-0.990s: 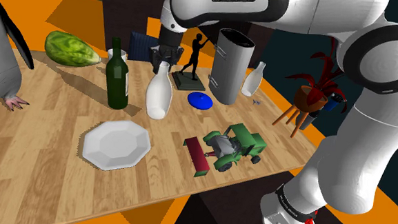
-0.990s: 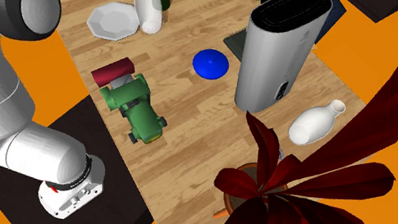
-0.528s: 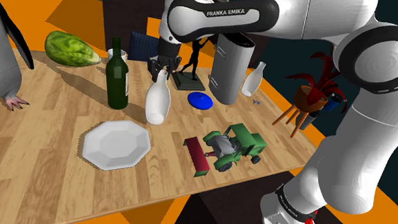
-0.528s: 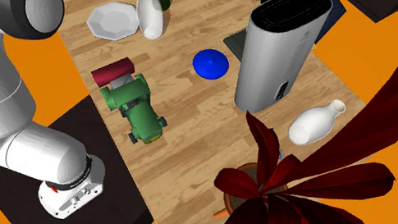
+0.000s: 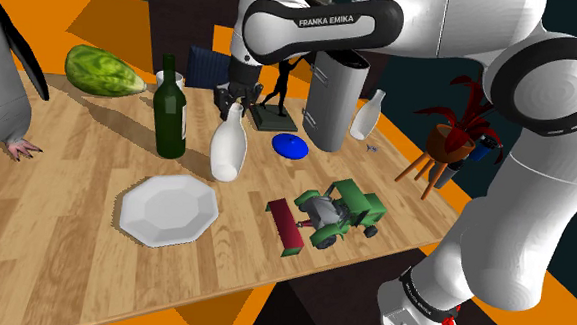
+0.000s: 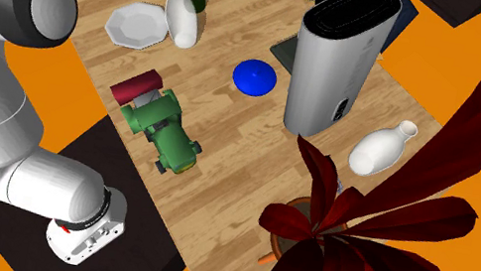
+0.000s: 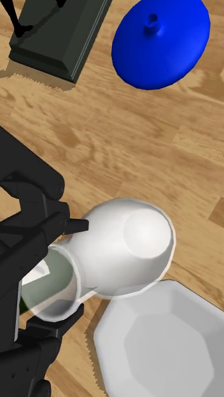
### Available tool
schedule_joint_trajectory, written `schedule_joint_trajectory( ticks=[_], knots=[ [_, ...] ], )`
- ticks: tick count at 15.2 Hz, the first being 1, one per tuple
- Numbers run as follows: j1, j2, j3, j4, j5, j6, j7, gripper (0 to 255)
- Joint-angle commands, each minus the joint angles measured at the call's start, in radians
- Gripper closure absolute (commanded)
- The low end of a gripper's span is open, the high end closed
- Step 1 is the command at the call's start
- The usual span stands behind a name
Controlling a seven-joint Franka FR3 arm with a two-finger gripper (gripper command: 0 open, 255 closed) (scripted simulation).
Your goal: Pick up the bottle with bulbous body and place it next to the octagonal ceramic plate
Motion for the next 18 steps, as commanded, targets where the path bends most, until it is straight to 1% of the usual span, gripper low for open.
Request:
schedule_joint_trajectory(
  ticks=[1, 6, 10, 18],
  knots=[
    [0.000, 0.000, 0.000, 0.000, 0.000, 0.000, 0.000, 0],
    [0.000, 0.000, 0.000, 0.000, 0.000, 0.000, 0.000, 0],
    [0.000, -0.039, 0.000, 0.073, 0.000, -0.112, 0.000, 0],
    [0.000, -0.039, 0.000, 0.073, 0.000, -0.112, 0.000, 0]
  ],
)
